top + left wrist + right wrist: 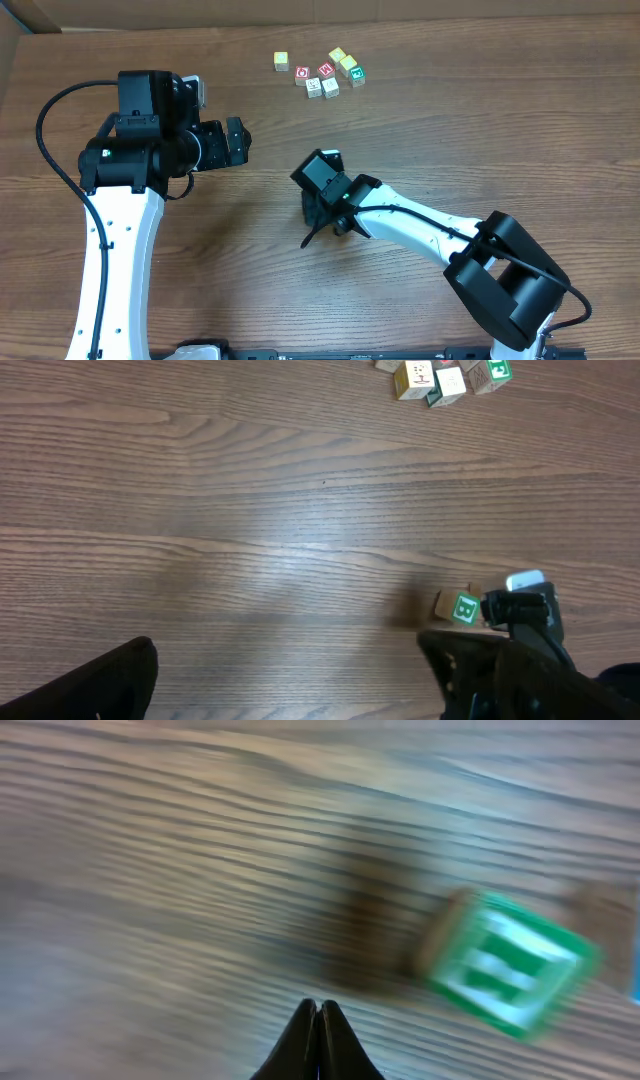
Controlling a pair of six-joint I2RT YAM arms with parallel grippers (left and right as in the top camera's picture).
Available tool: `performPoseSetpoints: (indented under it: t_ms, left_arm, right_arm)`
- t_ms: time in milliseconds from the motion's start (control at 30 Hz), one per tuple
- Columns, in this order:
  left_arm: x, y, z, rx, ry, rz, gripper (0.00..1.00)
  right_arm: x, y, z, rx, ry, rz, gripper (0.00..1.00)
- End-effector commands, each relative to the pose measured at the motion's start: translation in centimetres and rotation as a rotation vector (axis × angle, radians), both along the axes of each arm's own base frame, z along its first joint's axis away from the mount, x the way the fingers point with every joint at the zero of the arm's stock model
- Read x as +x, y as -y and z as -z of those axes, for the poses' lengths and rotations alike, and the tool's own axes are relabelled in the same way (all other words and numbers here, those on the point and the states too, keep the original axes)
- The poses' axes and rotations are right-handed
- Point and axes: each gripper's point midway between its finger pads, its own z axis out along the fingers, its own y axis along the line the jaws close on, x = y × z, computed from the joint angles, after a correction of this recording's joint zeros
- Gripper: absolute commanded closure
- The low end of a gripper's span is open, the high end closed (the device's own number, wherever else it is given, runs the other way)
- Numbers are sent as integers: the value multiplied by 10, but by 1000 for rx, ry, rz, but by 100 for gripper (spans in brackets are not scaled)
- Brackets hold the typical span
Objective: Flip 5 blocks
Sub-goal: 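Turn the green block, place it beside the blue block, release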
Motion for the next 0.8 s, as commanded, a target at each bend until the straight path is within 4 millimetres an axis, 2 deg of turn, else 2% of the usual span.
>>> performPoseSetpoints:
  t_ms: [0,167,400,767]
  left_arm:
    - [3,0,-6,4,18,8,0]
    - [3,0,-6,4,18,8,0]
    - [3,0,-6,4,18,8,0]
    - [3,1,-6,3,18,8,0]
  right_arm:
    - [6,-16,-12,65,17,-35,96]
    - [26,-1,-11,-11,117,44,96]
    - [23,5,14,-60,82,53,96]
    - [27,22,16,-111,80,83,96]
